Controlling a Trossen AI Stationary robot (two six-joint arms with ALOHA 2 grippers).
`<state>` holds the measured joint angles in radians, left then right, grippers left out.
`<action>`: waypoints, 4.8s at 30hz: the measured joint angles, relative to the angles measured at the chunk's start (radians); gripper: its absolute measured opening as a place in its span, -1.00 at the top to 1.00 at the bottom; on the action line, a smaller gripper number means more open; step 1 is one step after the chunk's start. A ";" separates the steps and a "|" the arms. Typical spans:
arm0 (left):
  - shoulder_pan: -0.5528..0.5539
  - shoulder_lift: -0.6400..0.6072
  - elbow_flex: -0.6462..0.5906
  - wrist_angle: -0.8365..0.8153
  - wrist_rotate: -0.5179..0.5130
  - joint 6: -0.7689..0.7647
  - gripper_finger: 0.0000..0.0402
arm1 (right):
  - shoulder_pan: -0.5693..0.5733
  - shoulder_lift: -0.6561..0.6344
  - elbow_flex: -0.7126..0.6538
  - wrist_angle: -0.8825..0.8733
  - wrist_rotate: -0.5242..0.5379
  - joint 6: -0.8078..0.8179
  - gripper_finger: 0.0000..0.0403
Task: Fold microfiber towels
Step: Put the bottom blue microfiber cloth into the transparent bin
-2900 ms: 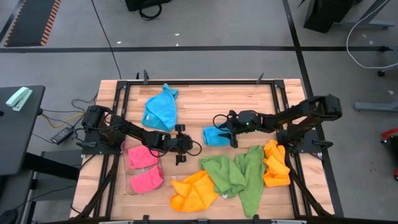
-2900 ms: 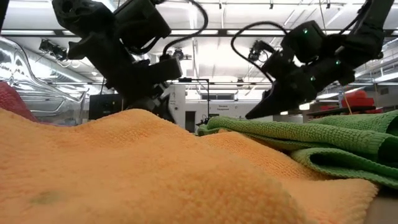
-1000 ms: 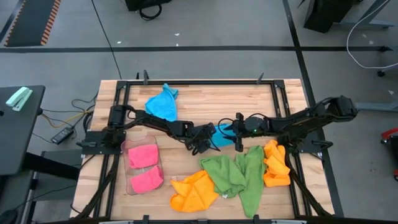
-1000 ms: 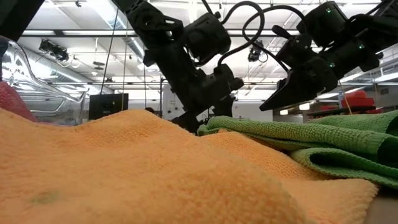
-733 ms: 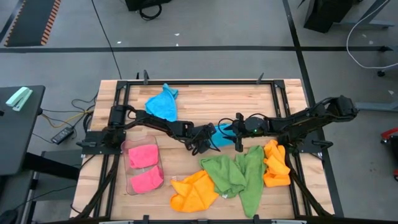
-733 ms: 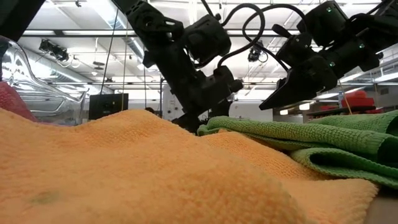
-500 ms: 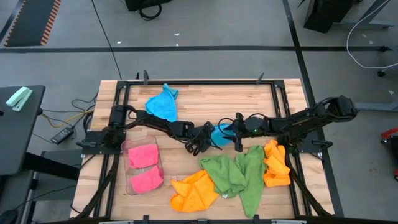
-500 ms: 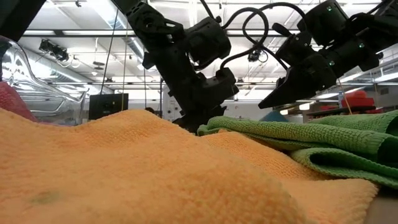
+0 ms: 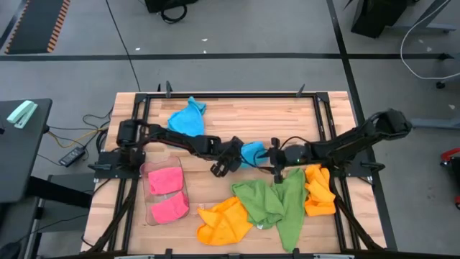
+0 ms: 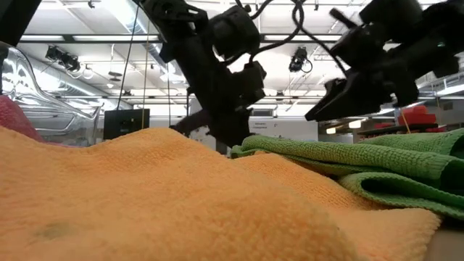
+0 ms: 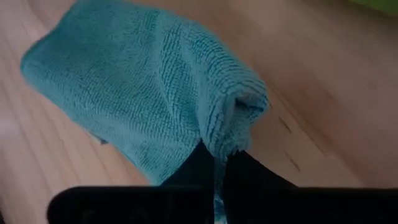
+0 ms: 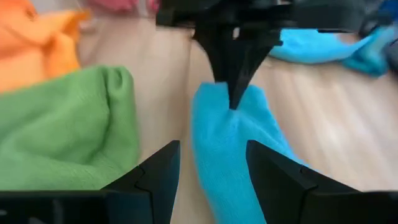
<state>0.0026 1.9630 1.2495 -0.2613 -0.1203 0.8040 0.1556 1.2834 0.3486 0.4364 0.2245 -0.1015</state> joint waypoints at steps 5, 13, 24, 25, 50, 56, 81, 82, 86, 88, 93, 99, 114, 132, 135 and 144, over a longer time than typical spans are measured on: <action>0.017 -0.009 0.004 0.008 0.039 -0.061 0.93 | 0.085 0.085 0.045 0.010 0.165 -0.109 0.04; 0.019 -0.013 0.024 -0.007 0.042 -0.125 0.93 | 0.081 0.291 0.179 -0.049 0.251 -0.181 -0.18; 0.007 -0.014 0.028 -0.016 0.039 -0.231 0.91 | 0.054 0.473 0.303 -0.108 0.416 -0.237 -0.50; 0.005 -0.014 0.028 -0.015 0.039 -0.240 0.92 | 0.049 0.483 0.309 -0.107 0.419 -0.242 -0.50; -0.030 -0.092 0.029 -0.080 0.020 -0.421 0.23 | -0.033 0.476 0.324 -0.171 0.338 -0.194 0.77; -0.044 -0.117 0.028 -0.071 -0.030 -0.506 0.04 | -0.044 0.362 0.330 -0.297 0.324 -0.110 0.80; -0.064 -0.341 0.029 0.153 -0.191 -0.356 -0.24 | -0.016 -0.121 0.328 -0.576 0.077 0.068 0.81; -0.065 -0.350 0.028 0.147 -0.182 -0.367 -0.23 | -0.016 -0.137 0.328 -0.575 0.061 0.067 0.81; -0.063 -0.376 0.028 0.175 -0.085 -0.407 -0.18 | -0.016 -0.185 0.328 -0.537 -0.024 0.055 0.80; -0.063 -0.377 0.030 0.217 -0.048 -0.413 -0.18 | -0.015 -0.205 0.328 -0.500 -0.072 0.059 0.80; -0.075 -0.392 0.028 0.273 -0.042 -0.416 -0.25 | -0.019 -0.267 0.328 -0.394 -0.113 0.197 0.80; -0.074 -0.438 0.029 0.278 -0.042 -0.447 -0.30 | -0.070 -0.398 0.328 -0.352 -0.137 0.409 0.80; -0.032 -0.444 0.028 0.459 0.037 -0.678 -0.45 | -0.093 -0.469 0.329 -0.256 -0.135 0.416 0.80; -0.028 -0.351 0.029 0.674 0.037 -0.611 -0.88 | -0.094 -0.396 0.330 -0.151 -0.135 0.412 0.80; -0.021 -0.341 0.029 0.723 0.035 -0.619 -0.85 | -0.094 -0.370 0.329 -0.136 -0.135 0.406 0.80; -0.005 -0.339 0.029 0.735 0.053 -0.643 -0.74 | -0.095 -0.313 0.334 -0.104 -0.139 0.347 0.80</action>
<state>-0.0025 1.6241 1.2781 0.4738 -0.0677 0.1608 0.0608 0.9706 0.6827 0.3328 0.0857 0.2454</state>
